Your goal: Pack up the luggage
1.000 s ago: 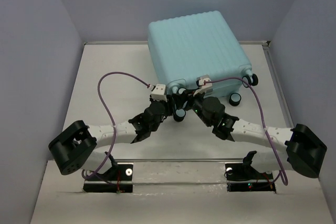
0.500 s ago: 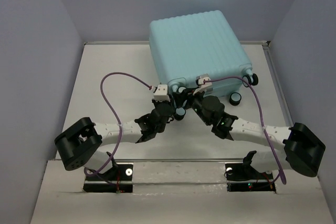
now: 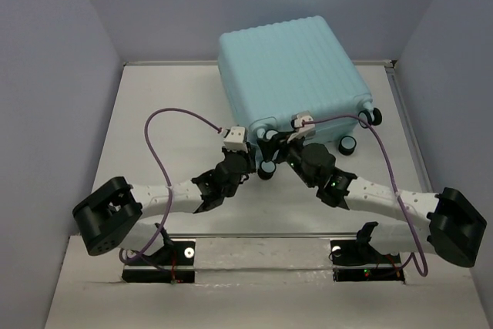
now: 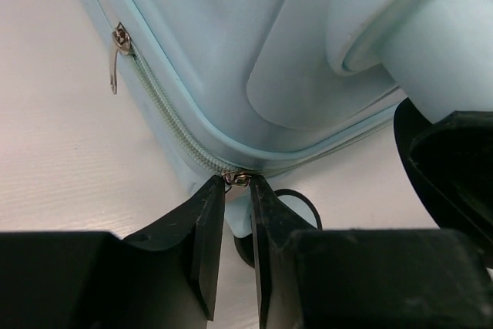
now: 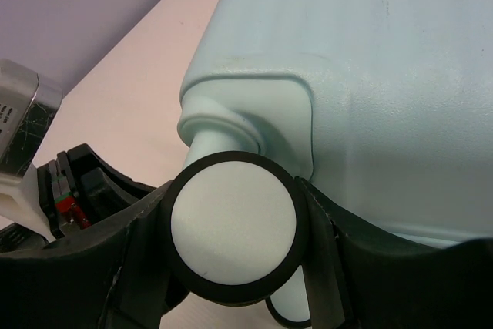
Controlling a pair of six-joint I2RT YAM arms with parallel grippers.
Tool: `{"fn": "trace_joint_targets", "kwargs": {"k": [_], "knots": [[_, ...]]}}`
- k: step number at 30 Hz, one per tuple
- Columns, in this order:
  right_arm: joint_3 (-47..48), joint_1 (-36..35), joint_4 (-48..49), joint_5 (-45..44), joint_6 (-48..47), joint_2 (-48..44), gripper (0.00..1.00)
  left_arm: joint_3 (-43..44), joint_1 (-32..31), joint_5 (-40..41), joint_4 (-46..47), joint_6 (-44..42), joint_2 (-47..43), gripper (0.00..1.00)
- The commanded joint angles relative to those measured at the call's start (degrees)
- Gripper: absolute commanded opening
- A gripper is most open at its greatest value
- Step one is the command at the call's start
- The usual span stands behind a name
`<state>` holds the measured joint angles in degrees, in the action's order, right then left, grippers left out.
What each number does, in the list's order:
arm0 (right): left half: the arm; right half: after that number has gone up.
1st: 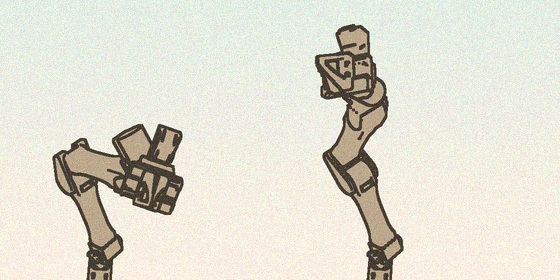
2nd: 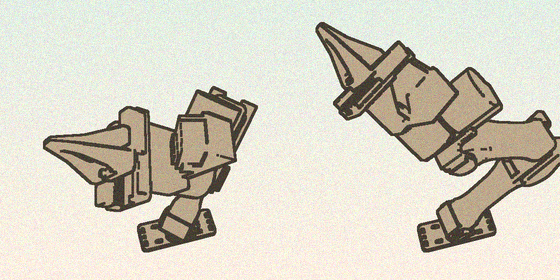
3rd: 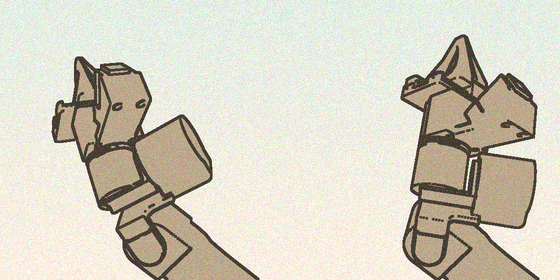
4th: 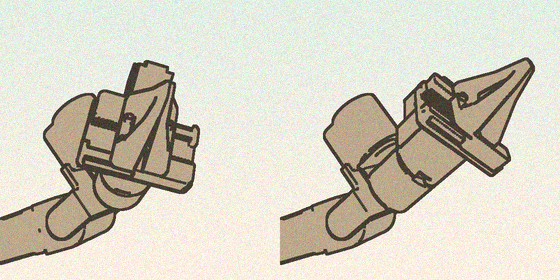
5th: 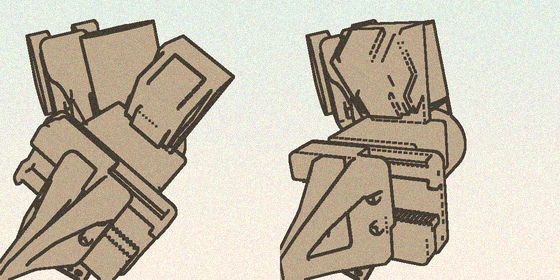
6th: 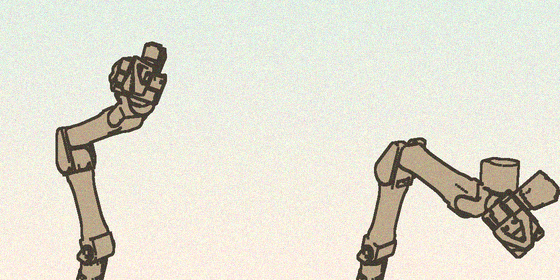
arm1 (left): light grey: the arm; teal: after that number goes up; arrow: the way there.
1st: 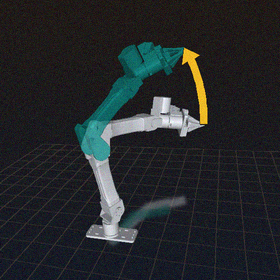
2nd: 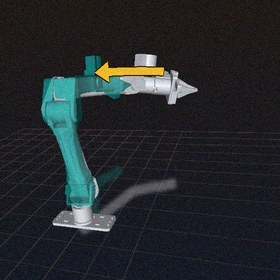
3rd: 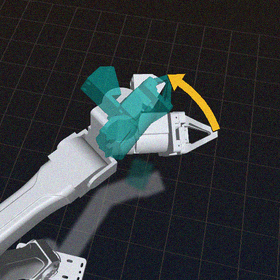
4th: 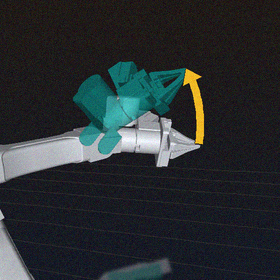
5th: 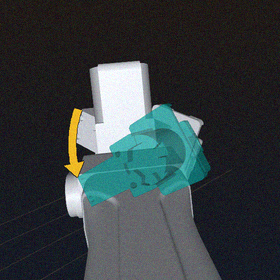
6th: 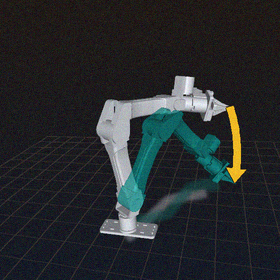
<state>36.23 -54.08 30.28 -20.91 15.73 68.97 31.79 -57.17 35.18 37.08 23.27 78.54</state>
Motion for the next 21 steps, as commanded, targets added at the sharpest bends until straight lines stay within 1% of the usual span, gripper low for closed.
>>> {"fn": "trace_joint_targets", "kwargs": {"k": [1,9,14,15,17,19,21], "knots": [[-0.4,-2.6,3.1,1.2,-1.0,-7.4,0.07,-1.8,6.5,10.1,2.6,-4.3,-3.8,0.06],[-1.8,-2.6,1.6,-0.2,-1.0,-9.7,0.07,-3.8,9.4,9.3,0.7,-6.6,-8.1,0.06],[-2.3,-2.6,-1.1,-0.8,-1.8,-14.0,0.07,-6.3,11.8,7.9,-0.2,-6.3,-12.0,0.06],[-2.5,-2.6,-1.7,-0.3,-1.8,-14.8,0.07,-6.5,13.4,7.3,-0.2,-5.9,-12.6,0.06],[-2.6,-2.6,-2.9,0.5,-1.8,-16.1,0.07,-6.2,14.6,5.3,-0.2,-5.2,-12.7,0.06],[-2.5,-2.6,-4.5,1.6,-1.7,-16.9,0.07,-5.5,15.1,3.8,-0.2,-5.0,-12.3,0.06],[-2.7,-2.6,-5.1,1.9,-1.4,-17.0,0.07,-5.2,15.0,0.2,-0.2,-4.8,-12.8,0.06]]}}
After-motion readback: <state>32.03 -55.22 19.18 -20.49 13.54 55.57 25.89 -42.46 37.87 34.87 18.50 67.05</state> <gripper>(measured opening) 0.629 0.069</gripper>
